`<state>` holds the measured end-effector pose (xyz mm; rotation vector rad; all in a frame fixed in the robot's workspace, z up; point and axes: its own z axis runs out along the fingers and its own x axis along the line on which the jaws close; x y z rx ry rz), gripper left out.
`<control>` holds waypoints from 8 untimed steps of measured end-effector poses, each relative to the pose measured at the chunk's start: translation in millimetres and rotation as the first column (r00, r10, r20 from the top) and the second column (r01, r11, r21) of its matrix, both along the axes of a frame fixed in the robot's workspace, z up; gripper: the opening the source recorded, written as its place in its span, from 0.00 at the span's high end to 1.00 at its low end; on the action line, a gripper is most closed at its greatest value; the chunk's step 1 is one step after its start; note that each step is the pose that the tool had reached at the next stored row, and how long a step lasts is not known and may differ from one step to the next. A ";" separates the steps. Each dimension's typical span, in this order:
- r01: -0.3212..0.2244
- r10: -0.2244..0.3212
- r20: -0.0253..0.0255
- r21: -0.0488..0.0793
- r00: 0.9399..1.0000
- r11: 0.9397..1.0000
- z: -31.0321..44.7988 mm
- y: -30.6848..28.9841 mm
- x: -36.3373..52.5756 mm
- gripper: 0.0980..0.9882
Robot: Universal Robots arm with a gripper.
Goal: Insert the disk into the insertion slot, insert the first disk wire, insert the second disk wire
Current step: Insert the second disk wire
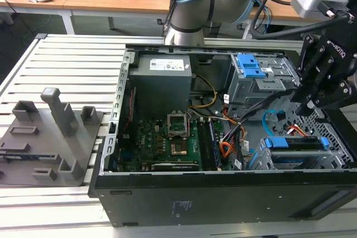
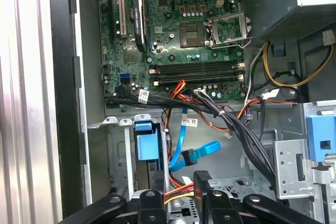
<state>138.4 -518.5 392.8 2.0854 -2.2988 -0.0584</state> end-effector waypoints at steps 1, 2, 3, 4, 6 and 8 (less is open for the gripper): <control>0.000 0.000 0.000 0.000 1.000 1.000 -0.1 0.9 0.0 0.70; 0.000 0.000 0.000 0.000 1.000 1.000 -0.1 1.5 0.0 0.70; -0.001 0.001 0.000 0.000 1.000 1.000 -0.2 2.8 -0.1 0.70; -0.002 0.002 0.000 0.000 1.000 1.000 -0.4 3.5 -0.4 0.70; -0.007 0.007 0.000 0.000 1.000 1.000 -0.5 4.1 -0.5 0.70; -0.030 0.030 0.000 0.000 1.000 1.000 -0.7 4.6 -0.5 0.70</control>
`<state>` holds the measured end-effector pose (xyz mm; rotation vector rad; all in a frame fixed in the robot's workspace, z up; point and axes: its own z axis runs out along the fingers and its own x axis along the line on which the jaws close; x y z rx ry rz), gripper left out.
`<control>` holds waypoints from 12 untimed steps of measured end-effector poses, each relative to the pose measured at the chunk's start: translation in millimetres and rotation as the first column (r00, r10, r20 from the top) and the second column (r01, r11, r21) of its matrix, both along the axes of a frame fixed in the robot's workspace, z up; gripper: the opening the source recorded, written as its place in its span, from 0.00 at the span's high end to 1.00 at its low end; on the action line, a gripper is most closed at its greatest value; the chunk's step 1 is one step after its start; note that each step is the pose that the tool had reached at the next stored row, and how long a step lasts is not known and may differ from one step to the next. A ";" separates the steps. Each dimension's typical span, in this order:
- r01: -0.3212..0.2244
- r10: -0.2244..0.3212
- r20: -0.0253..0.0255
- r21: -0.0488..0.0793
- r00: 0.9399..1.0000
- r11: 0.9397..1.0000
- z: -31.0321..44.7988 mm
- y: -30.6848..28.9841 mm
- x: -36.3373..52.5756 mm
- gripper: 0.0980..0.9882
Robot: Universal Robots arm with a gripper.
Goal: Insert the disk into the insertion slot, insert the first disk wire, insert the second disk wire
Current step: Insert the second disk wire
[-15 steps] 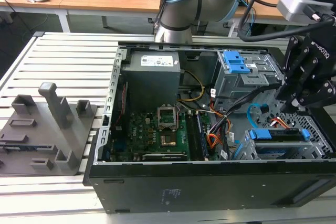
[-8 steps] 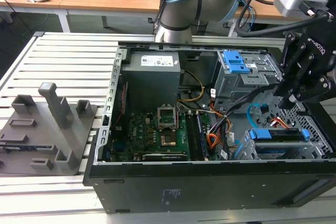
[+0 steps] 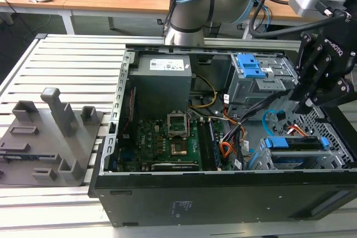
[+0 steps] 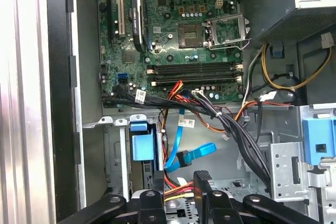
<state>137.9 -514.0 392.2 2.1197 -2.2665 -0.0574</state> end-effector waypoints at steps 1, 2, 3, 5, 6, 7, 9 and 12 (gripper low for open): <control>-0.019 0.019 0.000 0.000 1.000 1.000 -0.1 0.0 0.0 0.70; -0.048 0.048 0.000 0.000 0.999 0.999 -0.1 0.1 0.0 0.70; -0.069 0.069 0.000 0.000 0.998 0.998 0.0 0.0 0.0 0.70; -0.070 0.070 0.000 0.000 0.998 0.998 -0.1 0.1 0.0 0.70; -0.070 0.070 0.000 0.000 0.998 0.998 -0.1 0.1 0.0 0.70; -0.070 0.070 0.000 0.000 0.998 0.998 -0.1 0.1 0.0 0.70; -0.070 0.070 0.000 0.000 0.998 0.998 -0.1 0.1 0.0 0.70; -0.070 0.070 0.000 0.000 0.998 0.998 -0.1 0.9 0.0 0.70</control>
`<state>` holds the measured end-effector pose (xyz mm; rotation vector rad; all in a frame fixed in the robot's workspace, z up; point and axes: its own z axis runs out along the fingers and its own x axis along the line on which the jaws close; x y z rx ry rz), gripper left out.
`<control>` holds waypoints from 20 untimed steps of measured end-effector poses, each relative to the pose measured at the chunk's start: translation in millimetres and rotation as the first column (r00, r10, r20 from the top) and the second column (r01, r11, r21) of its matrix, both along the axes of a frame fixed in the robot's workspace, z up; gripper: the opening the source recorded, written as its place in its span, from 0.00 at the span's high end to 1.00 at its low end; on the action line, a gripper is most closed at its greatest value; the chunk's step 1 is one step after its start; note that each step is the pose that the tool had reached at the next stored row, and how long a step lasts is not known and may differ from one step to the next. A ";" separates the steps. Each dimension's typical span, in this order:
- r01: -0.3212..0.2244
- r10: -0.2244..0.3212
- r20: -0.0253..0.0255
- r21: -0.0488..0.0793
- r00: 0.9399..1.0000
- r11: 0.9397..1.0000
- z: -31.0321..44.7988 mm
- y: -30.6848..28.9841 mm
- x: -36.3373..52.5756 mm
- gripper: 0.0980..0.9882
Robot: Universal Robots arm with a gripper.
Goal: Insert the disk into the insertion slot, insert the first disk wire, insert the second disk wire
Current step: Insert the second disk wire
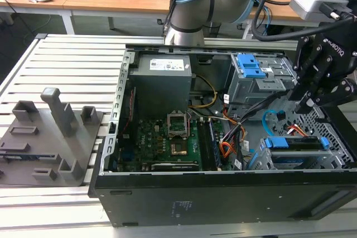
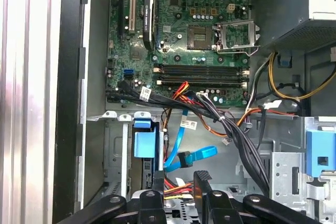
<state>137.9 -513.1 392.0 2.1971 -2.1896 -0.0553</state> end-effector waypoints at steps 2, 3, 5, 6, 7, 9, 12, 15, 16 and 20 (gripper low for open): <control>0.000 0.000 0.000 0.000 1.000 1.000 -0.1 0.7 0.0 0.70; 0.000 0.000 0.000 0.000 1.000 1.000 -0.1 1.0 0.0 0.70; -0.001 0.001 0.000 0.000 1.000 1.000 -0.3 1.9 0.0 0.70; -0.001 0.001 0.000 0.000 1.000 1.000 -0.4 2.2 0.0 0.70; -0.001 0.001 0.000 0.000 1.000 1.000 -0.5 2.5 0.0 0.70; -0.002 0.002 0.000 0.000 1.000 1.000 -0.6 2.8 0.0 0.70; -0.006 0.006 0.000 0.000 1.000 1.000 -2.1 3.6 0.0 0.70; -0.013 0.013 0.000 0.000 1.000 1.000 -5.8 5.6 -0.1 0.70; -0.023 0.023 0.000 0.000 1.000 1.000 -6.9 6.1 -0.9 0.70; -0.048 0.048 0.000 0.000 0.999 0.999 -11.4 6.9 -6.5 0.70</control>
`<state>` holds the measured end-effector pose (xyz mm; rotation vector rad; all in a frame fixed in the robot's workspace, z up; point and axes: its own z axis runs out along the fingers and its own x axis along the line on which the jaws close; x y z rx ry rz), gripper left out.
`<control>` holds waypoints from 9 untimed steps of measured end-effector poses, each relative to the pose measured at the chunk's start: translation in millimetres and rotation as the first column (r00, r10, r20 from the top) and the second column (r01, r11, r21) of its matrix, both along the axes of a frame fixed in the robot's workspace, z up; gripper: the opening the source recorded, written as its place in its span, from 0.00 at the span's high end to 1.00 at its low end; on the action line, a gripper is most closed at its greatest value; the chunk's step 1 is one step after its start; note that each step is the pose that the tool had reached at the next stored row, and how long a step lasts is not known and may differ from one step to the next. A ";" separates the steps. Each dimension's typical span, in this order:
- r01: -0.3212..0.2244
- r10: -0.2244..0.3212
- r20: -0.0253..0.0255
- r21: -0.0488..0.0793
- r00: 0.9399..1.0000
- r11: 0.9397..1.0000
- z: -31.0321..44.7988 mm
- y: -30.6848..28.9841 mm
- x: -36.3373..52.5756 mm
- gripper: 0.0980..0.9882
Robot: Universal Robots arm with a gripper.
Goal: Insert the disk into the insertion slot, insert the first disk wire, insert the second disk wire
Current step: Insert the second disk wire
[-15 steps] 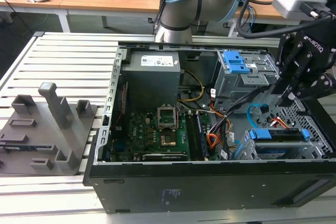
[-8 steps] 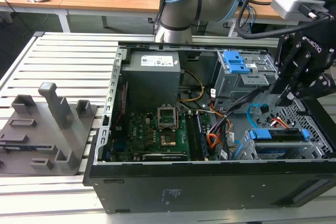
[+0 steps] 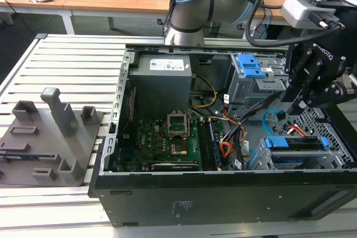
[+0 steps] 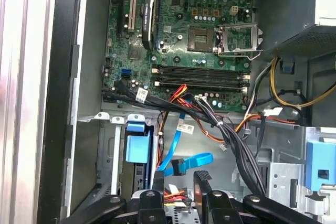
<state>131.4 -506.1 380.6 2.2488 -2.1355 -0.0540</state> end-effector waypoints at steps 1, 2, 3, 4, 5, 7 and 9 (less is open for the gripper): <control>-0.003 0.003 0.000 0.000 1.000 1.000 -1.1 0.1 -1.8 0.70; -0.005 0.005 0.000 0.000 1.000 1.000 -2.6 0.1 -4.1 0.70; -0.007 0.007 0.000 0.000 1.000 1.000 -3.8 0.1 -5.7 0.70; -0.008 0.008 0.000 0.000 1.000 1.000 -5.2 0.1 -7.5 0.70; -0.011 0.011 0.000 0.000 1.000 1.000 -6.8 0.2 -9.6 0.70; -0.026 0.026 0.000 -0.003 1.000 1.000 -10.1 0.5 -12.2 0.70; -0.045 0.045 0.000 -0.011 0.999 0.999 -14.2 1.7 -12.7 0.70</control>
